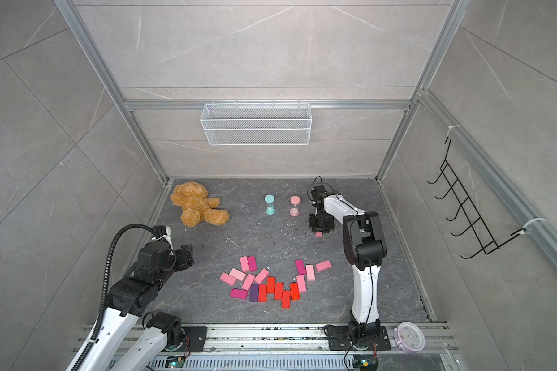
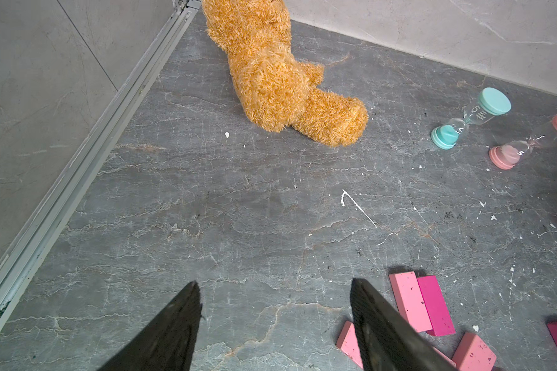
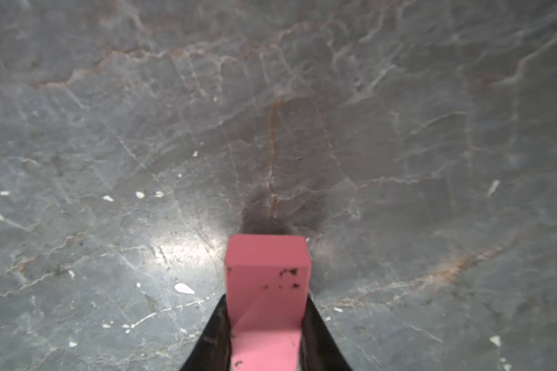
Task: Assemble the letter t with building blocks
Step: Place the building block at the center of the board.
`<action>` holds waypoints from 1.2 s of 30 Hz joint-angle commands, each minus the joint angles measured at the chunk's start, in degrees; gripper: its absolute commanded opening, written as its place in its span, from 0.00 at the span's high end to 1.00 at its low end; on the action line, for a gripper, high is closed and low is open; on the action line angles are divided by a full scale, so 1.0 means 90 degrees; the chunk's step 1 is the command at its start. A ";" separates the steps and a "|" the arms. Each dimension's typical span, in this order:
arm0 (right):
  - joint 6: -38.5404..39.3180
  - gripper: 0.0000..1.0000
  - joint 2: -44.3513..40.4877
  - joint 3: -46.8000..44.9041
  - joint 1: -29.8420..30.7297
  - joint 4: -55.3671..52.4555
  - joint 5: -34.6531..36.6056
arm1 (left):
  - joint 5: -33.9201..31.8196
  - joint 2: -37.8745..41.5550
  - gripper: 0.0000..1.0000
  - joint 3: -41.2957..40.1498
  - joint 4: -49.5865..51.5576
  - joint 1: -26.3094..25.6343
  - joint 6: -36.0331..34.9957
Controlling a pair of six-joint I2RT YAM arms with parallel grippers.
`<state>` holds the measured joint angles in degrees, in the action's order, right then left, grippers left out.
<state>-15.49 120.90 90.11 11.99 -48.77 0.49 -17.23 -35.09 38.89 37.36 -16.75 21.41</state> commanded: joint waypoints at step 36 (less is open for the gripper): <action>-0.0773 0.32 -0.1796 -0.1207 -0.0020 -0.0388 0.0063 | 0.0069 0.0149 0.17 0.0201 0.0017 -0.0014 -0.0025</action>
<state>-19.07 110.67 83.09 11.86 -50.76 0.80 -16.43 -33.93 38.89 37.78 -16.75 21.43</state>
